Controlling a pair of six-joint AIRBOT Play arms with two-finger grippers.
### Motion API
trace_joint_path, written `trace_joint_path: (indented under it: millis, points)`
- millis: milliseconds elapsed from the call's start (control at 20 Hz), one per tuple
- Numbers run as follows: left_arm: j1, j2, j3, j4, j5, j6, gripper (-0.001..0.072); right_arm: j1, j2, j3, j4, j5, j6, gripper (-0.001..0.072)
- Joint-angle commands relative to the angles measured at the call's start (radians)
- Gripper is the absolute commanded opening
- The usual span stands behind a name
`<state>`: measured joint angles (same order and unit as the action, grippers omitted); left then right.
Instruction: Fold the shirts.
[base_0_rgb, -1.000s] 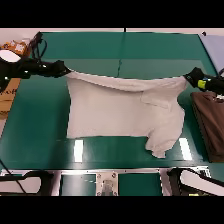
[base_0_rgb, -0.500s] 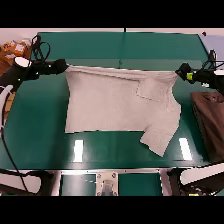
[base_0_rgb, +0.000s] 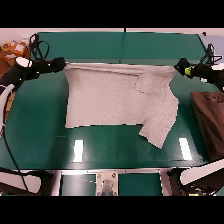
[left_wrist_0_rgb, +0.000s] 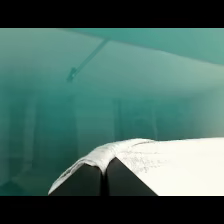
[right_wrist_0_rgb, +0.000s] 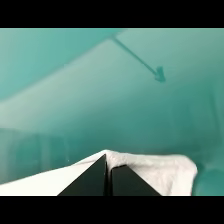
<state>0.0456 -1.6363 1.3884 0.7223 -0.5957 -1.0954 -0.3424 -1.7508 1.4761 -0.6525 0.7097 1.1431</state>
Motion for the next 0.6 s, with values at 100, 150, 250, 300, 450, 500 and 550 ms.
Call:
trace_joint_path:
  millis: [100,150,250,300,450,500,550]
  points:
    - [0.000,-0.055,-0.005,0.110,-0.230,-0.001,0.0017,-0.025,-0.004,-0.026,-0.197,0.161,0.031,0.0010]
    - [0.000,-0.066,-0.005,0.127,-0.268,-0.004,0.0018,-0.033,-0.004,-0.035,-0.230,0.190,0.031,0.0010]
    - [0.000,-0.081,-0.006,0.156,-0.319,-0.008,0.0018,-0.045,-0.004,-0.063,-0.293,0.227,0.031,0.0010]
    - [0.000,-0.089,-0.005,0.171,-0.327,-0.014,0.0018,-0.048,-0.004,-0.085,-0.303,0.233,0.032,0.0011]
    - [0.000,-0.120,-0.005,0.192,-0.337,-0.039,0.0018,-0.055,-0.005,-0.138,-0.303,0.224,0.031,0.0011]
    - [0.000,-0.129,-0.005,0.192,-0.339,-0.049,0.0018,-0.055,-0.005,-0.146,-0.303,0.223,0.031,0.0011]
    - [0.000,-0.133,-0.005,0.194,-0.345,-0.056,0.0017,-0.055,-0.005,-0.147,-0.302,0.223,0.031,0.0011]
